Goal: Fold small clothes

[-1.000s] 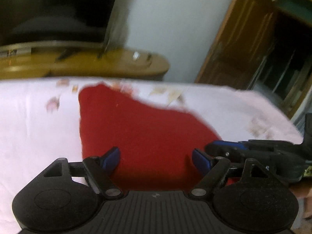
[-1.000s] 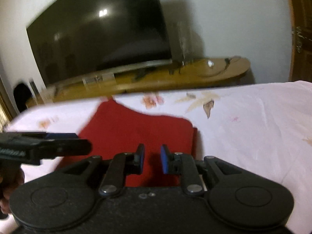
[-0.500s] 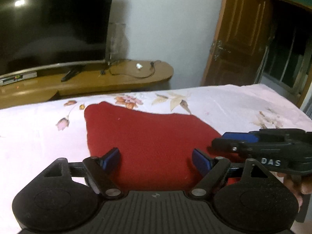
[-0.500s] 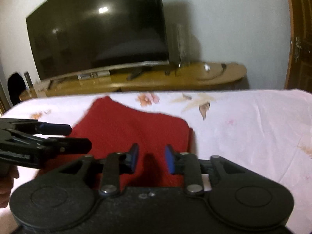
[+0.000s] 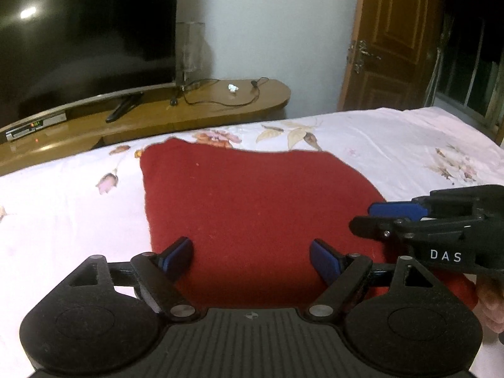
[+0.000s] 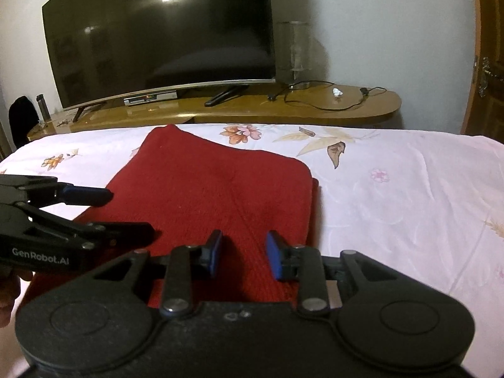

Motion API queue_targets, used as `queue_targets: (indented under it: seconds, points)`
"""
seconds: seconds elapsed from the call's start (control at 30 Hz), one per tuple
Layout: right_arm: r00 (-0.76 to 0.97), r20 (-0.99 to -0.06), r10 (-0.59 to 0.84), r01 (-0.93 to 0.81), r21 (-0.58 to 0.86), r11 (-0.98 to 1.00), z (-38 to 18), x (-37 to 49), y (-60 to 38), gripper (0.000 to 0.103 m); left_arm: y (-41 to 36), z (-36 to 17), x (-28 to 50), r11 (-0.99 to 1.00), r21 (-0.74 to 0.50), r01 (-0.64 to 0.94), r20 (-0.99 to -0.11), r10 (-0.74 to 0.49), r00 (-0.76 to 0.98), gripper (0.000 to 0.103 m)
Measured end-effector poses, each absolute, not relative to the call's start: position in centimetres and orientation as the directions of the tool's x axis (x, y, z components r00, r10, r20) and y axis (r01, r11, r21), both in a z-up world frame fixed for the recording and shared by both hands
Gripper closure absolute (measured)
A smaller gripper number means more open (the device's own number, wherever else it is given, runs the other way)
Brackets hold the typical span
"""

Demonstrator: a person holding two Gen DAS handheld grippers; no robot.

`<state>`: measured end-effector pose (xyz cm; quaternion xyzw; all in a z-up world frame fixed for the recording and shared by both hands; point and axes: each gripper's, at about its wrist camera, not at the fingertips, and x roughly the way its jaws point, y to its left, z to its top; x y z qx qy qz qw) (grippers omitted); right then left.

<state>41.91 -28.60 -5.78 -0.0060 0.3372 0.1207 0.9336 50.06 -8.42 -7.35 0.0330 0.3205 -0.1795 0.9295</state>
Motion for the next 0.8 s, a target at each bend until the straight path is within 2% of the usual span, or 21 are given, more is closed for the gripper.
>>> queue_targets:
  seconds: [0.07,0.13,0.27,0.37,0.47,0.53,0.6,0.7,0.8]
  points:
    - [0.745,-0.623,0.237,-0.226,0.097,0.969,-5.0,41.6,-29.2,0.071,-7.3,-5.9,48.9,0.935,-0.071,0.348,-0.552,-0.328,0.767,0.021]
    - [0.773,-0.579,0.260,-0.223,0.136,0.965,-3.7,40.5,-30.3,0.061,-5.9,-4.9,48.1,0.936,-0.087,0.341,-0.505,-0.336,0.795,0.021]
    - [0.781,-0.556,0.285,-0.166,0.255,0.953,-3.1,39.9,-34.1,0.059,-2.8,-5.8,48.4,0.936,-0.162,0.313,-0.537,-0.350,0.768,0.021]
    - [0.756,-0.575,0.314,-0.118,0.351,0.929,-4.0,40.3,-36.7,0.058,-0.3,-7.7,49.2,0.905,-0.323,0.278,-0.574,-0.420,0.703,0.021]
    - [0.732,-0.558,0.391,-0.085,0.493,0.866,-5.1,40.5,-39.2,0.055,1.5,-9.5,49.7,0.828,-0.501,0.251,-0.561,-0.532,0.634,0.021]
    - [0.722,-0.532,0.443,-0.070,0.580,0.811,-5.9,40.4,-40.6,0.039,2.0,-10.5,49.9,0.772,-0.592,0.232,-0.541,-0.594,0.595,0.022]
    - [0.711,-0.504,0.491,-0.066,0.647,0.760,-6.6,40.5,-41.6,0.035,2.2,-11.4,50.2,0.710,-0.668,0.224,-0.513,-0.657,0.553,0.022]
    - [0.667,-0.494,0.557,-0.056,0.713,0.699,-7.5,41.2,-42.4,0.036,1.4,-12.2,50.5,0.730,-0.649,0.216,-0.553,-0.647,0.526,0.022]
    - [0.614,-0.505,0.606,-0.070,0.731,0.679,-8.1,42.0,-42.2,0.036,1.0,-12.7,50.6,0.723,-0.657,0.215,-0.551,-0.655,0.518,0.022]
